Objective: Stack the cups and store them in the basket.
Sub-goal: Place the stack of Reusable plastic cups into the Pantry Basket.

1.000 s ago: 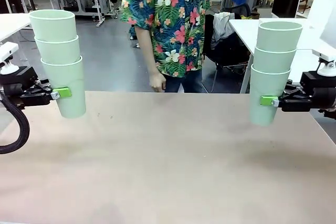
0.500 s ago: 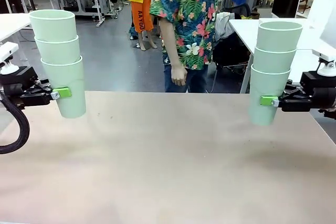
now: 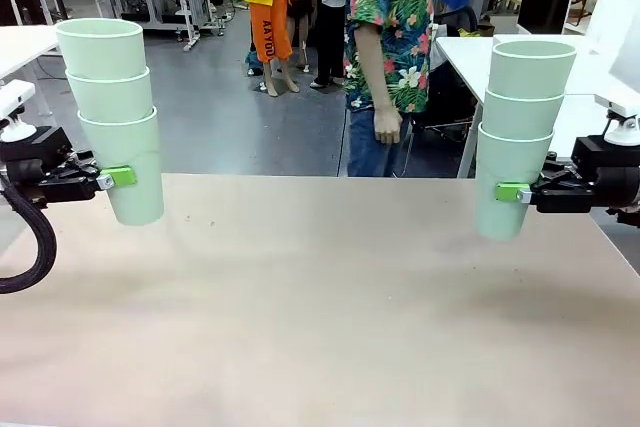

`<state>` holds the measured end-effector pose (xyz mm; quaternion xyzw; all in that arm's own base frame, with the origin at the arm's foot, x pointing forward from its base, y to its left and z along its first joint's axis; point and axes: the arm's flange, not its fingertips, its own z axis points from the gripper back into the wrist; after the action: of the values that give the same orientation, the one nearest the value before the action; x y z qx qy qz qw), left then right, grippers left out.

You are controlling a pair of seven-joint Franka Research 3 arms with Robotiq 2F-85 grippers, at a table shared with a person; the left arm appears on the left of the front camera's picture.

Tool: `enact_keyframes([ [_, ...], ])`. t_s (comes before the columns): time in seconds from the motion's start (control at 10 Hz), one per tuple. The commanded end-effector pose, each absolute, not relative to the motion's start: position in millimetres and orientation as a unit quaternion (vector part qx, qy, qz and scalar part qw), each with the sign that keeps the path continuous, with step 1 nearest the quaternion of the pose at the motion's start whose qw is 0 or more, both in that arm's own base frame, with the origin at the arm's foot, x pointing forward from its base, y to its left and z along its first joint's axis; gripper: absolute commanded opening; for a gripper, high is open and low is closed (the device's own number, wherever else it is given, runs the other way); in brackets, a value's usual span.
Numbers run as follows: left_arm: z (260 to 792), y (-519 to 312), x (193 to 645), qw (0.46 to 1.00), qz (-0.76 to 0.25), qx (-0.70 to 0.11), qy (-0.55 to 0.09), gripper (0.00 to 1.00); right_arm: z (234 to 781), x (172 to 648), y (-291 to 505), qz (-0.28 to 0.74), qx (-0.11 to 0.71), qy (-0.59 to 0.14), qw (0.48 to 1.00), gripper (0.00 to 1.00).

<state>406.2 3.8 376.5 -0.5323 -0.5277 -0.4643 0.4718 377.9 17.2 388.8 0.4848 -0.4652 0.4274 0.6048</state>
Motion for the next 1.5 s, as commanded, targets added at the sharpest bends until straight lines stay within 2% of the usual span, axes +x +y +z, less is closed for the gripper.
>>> enact_keyframes([
  [0.0, 381.1, 2.9, 405.6, 0.467, -0.466, -0.531, -0.531, 0.86, 391.9, 377.6, 17.5, 0.43, 0.482, -0.467, 0.604, 0.87],
  [1.4, 381.1, 2.9, 405.6, 0.467, -0.466, -0.531, -0.531, 0.86, 391.9, 377.6, 17.5, 0.43, 0.482, -0.467, 0.604, 0.87],
])
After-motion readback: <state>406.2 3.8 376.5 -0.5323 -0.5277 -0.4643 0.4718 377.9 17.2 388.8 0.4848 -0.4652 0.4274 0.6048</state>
